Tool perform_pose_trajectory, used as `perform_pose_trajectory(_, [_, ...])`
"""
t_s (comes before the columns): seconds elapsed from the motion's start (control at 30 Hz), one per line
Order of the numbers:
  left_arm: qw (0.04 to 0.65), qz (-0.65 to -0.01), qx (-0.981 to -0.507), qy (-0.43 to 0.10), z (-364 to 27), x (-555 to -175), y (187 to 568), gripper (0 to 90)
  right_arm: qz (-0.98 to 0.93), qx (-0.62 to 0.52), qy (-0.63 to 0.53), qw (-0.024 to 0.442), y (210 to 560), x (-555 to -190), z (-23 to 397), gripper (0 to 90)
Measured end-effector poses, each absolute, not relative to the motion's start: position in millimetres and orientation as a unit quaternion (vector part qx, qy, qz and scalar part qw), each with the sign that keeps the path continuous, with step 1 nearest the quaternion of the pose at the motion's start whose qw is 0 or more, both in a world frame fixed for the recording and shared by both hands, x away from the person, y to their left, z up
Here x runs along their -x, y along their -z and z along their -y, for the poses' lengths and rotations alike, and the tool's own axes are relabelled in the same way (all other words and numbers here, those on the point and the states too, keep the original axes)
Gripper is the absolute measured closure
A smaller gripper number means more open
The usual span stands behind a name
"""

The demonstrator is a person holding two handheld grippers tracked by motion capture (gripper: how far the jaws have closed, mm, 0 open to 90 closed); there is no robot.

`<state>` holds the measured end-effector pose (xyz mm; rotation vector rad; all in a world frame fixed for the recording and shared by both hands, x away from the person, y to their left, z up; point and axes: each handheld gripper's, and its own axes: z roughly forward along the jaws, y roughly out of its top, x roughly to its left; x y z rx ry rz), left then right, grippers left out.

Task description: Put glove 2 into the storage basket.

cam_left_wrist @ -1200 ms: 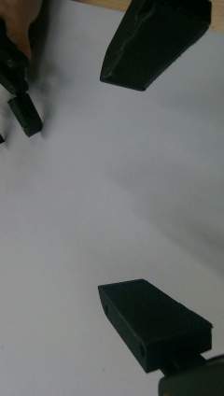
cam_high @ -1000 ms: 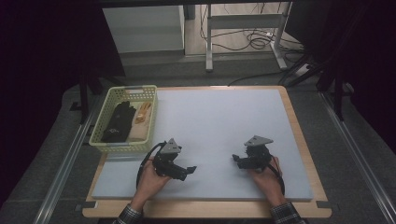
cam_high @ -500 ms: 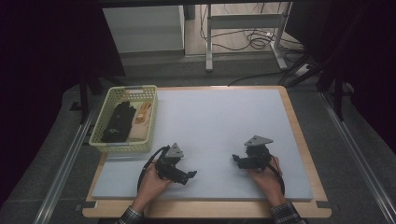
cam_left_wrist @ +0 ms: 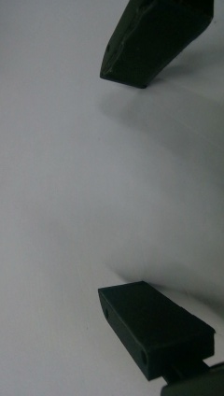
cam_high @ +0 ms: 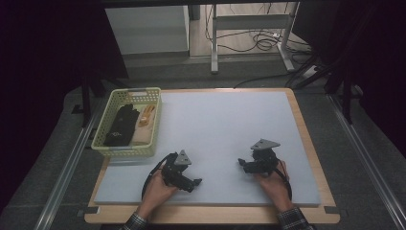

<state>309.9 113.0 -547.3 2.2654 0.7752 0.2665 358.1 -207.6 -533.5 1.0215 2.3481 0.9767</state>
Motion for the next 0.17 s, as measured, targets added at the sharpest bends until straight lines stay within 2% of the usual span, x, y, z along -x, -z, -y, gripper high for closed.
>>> perform_pose_trajectory(0.17, [0.357, -0.299, -0.879, -0.102, -112.9, -310.0, 547.6, 0.0, -0.839, -0.367, -0.35, 0.198, 533.7, -358.1, 208.0, 20.8])
